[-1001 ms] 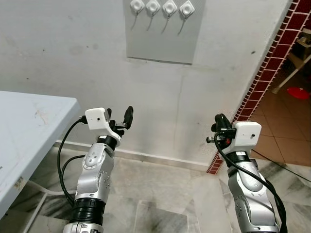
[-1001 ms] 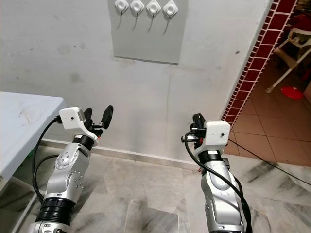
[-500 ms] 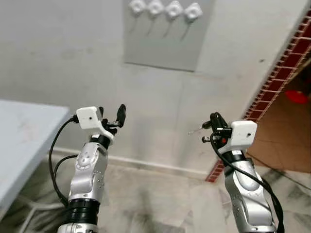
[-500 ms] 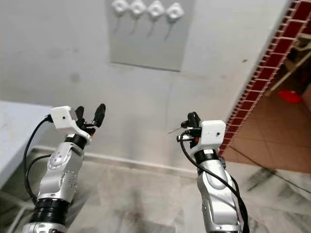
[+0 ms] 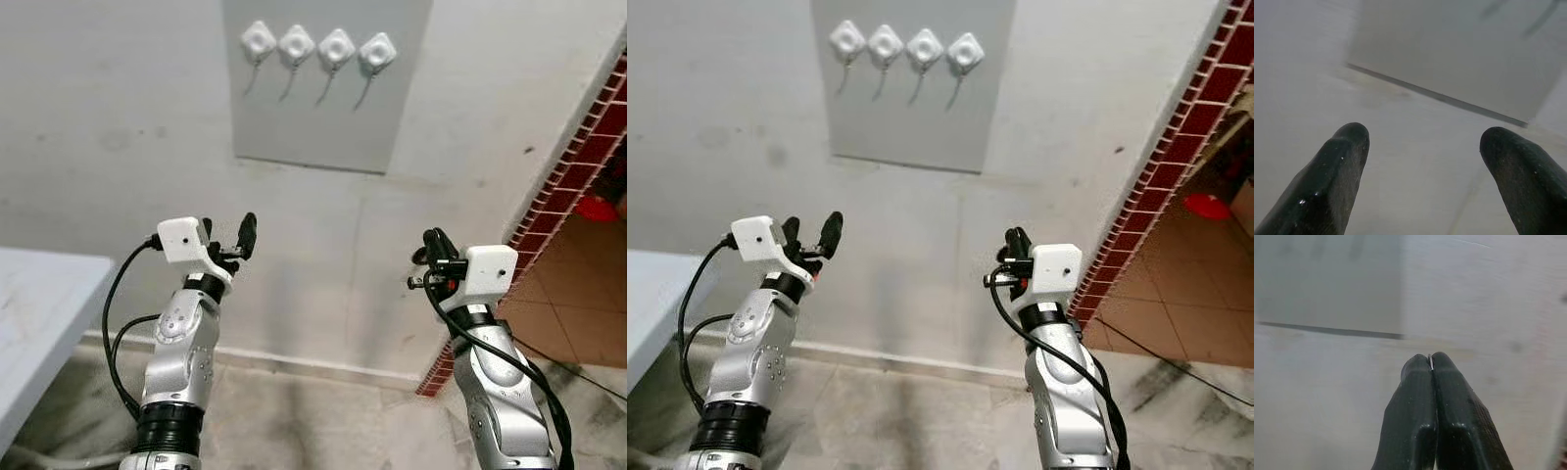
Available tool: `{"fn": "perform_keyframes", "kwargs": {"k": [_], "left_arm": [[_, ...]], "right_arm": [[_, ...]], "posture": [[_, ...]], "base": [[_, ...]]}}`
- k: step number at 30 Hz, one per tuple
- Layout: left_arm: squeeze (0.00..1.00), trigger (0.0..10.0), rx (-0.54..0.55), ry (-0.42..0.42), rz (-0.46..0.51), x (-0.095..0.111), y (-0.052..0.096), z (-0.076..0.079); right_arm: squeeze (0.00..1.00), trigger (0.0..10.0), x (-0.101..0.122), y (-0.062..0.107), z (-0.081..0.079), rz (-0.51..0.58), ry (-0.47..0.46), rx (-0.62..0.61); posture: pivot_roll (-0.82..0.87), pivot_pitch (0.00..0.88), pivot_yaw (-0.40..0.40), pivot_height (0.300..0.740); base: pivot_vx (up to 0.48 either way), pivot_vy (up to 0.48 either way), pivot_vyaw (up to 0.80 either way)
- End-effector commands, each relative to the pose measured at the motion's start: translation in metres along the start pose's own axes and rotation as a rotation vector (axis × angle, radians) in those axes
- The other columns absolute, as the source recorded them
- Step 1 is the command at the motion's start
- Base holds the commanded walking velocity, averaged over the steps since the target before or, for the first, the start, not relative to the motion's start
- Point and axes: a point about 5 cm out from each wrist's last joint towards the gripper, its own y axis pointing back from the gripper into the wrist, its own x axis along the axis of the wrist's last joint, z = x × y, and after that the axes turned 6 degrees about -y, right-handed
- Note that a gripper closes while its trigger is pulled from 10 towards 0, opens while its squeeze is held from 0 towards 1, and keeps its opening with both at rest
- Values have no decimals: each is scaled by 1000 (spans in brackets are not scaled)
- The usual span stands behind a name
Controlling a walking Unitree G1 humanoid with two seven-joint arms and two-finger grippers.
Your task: Hang keys on a hook
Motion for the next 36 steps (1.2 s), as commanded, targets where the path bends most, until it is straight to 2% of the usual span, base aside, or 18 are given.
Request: {"fn": "perform_keyframes", "kwargs": {"k": [1, 12, 21, 24, 30, 36], "left_arm": [[0, 10000, -13, -8, 15, 5, -2, 2], [0, 10000, 12, -20, 13, 4, -3, 3], [0, 10000, -94, -68, 34, 9, -4, 18], [0, 10000, -133, -83, 50, 14, -5, 24], [0, 10000, -199, -101, 74, 23, -6, 35], [0, 10000, -285, -132, 101, 32, -7, 47]], "right_arm": [[0, 10000, 6, -2, 1, 20, -3, -3], [0, 10000, 6, -2, 1, 20, -2, 2], [0, 10000, 9, -9, -2, 23, 15, 52], [0, 10000, 16, -16, -4, 38, -30, 102], [0, 10000, 26, -27, -9, 72, -26, 202], [0, 10000, 44, -49, -17, 130, -35, 283]], "posture": [[-43, 0, -24, 740], [-43, 0, -25, 740], [-45, 0, -21, 740], [-46, 0, -18, 740], [-43, 0, -15, 740], [-34, 0, -17, 740]], "base": [[420, 0, 0], [358, 0, 0], [0, 0, 0], [0, 0, 0], [0, 0, 0], [0, 0, 0]]}}
